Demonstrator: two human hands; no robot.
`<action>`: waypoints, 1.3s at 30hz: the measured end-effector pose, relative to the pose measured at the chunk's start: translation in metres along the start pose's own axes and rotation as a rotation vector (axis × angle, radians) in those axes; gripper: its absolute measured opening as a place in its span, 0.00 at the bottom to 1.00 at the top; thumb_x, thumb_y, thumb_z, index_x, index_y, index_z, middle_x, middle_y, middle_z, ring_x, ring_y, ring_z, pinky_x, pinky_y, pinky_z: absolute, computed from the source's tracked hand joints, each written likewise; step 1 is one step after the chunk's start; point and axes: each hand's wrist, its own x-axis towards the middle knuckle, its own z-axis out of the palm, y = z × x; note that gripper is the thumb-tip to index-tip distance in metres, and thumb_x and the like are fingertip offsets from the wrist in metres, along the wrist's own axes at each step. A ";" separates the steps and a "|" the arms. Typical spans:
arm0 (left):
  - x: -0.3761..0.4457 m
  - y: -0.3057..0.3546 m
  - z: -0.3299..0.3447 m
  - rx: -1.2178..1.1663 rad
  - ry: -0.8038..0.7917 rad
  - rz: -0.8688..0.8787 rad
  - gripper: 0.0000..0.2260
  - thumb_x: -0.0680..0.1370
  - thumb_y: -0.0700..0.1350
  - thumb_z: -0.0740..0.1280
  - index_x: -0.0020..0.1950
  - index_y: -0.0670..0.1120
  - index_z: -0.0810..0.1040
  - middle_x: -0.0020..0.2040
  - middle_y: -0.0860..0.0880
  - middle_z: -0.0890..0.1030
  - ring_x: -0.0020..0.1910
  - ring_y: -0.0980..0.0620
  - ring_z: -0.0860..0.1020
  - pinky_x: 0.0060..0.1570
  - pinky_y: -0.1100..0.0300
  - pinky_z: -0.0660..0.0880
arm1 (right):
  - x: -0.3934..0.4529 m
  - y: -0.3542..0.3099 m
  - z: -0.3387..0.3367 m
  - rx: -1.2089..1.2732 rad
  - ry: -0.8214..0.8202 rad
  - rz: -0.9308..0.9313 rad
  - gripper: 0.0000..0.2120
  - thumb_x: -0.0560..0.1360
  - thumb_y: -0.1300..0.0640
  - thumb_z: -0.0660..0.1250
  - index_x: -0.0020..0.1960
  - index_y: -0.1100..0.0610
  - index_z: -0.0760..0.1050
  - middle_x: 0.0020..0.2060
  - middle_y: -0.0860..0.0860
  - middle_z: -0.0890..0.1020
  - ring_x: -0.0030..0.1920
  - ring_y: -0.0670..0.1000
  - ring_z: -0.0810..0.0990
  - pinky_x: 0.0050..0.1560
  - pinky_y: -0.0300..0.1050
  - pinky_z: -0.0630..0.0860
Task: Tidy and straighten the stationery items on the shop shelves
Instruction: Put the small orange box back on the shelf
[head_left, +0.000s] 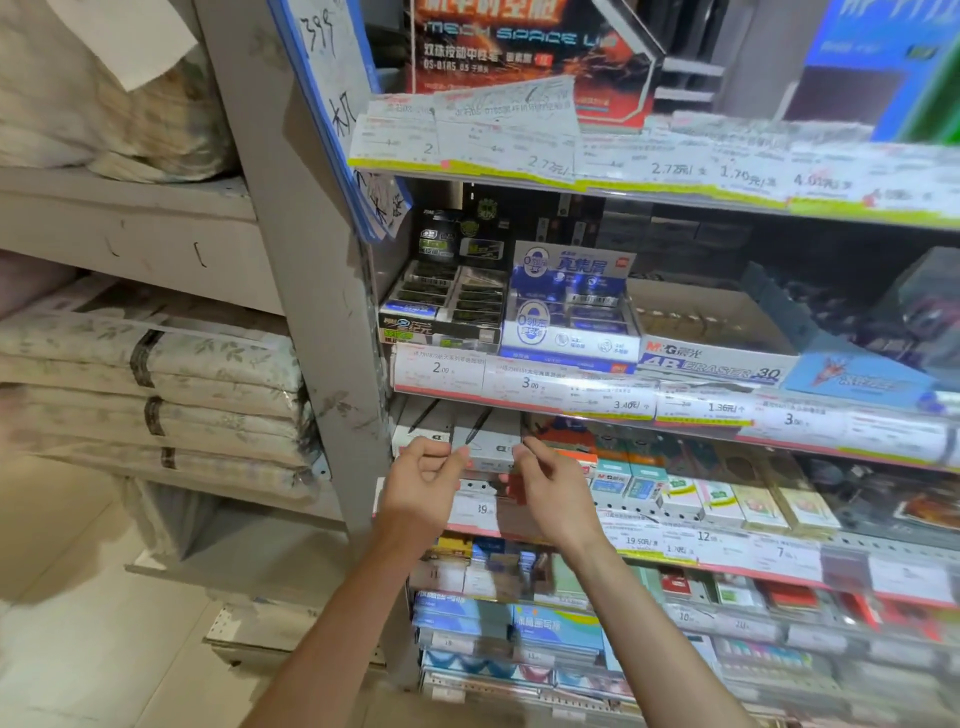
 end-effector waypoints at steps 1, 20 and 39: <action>0.000 -0.001 0.003 0.020 0.002 0.003 0.07 0.76 0.53 0.71 0.45 0.51 0.78 0.39 0.50 0.83 0.38 0.49 0.80 0.40 0.50 0.76 | 0.001 0.003 0.000 -0.042 0.008 -0.006 0.23 0.83 0.48 0.58 0.74 0.58 0.70 0.70 0.49 0.74 0.72 0.49 0.70 0.68 0.34 0.63; 0.023 -0.016 -0.017 1.008 -0.056 0.839 0.18 0.75 0.52 0.67 0.63 0.48 0.79 0.59 0.49 0.77 0.61 0.48 0.71 0.62 0.54 0.62 | 0.024 0.025 -0.025 -0.939 0.011 -0.472 0.29 0.77 0.36 0.61 0.73 0.48 0.68 0.71 0.51 0.71 0.70 0.58 0.68 0.71 0.55 0.61; 0.038 -0.011 -0.006 1.040 -0.116 0.722 0.17 0.78 0.55 0.67 0.64 0.49 0.79 0.57 0.52 0.81 0.57 0.47 0.73 0.61 0.54 0.64 | 0.028 0.040 -0.026 -0.846 0.082 -0.427 0.29 0.78 0.39 0.62 0.74 0.52 0.67 0.73 0.50 0.71 0.73 0.54 0.65 0.72 0.51 0.61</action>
